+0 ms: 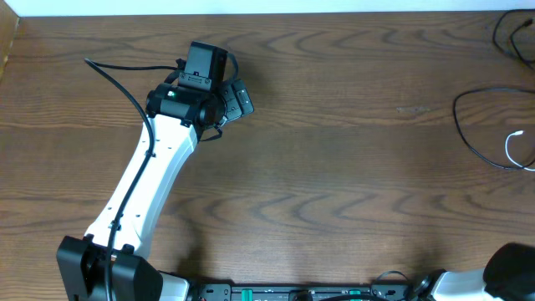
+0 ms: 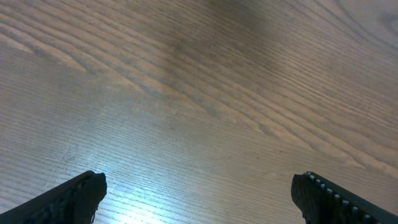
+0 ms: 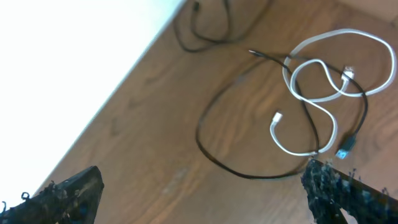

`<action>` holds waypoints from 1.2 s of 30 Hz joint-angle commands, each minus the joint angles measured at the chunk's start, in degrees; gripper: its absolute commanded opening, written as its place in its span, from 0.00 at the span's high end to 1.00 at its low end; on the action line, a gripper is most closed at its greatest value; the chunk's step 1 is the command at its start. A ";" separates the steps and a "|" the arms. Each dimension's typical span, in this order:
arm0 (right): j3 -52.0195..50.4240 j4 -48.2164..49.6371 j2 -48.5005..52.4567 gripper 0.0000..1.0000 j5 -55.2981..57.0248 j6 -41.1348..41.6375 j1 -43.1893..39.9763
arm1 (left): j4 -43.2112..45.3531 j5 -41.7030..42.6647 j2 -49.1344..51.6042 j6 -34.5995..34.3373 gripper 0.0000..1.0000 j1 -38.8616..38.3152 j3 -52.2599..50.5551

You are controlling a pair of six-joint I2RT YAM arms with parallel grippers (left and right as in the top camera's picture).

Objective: Untangle cables

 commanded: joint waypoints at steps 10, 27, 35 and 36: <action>0.22 -15.80 -9.62 0.01 -24.13 -22.29 19.21 | -0.15 -0.70 -1.11 0.13 0.00 0.31 0.79; 0.09 -24.37 -9.51 0.01 -17.66 -22.34 25.81 | -0.15 -0.70 -1.11 0.11 0.00 0.31 0.79; -3.74 -18.91 -11.26 0.01 -9.49 -22.34 30.29 | -0.15 -0.70 -1.11 0.11 0.00 0.31 0.79; -5.33 -16.57 -12.02 0.01 -7.72 -22.34 31.78 | -0.15 -0.70 -1.11 0.11 0.00 0.31 0.79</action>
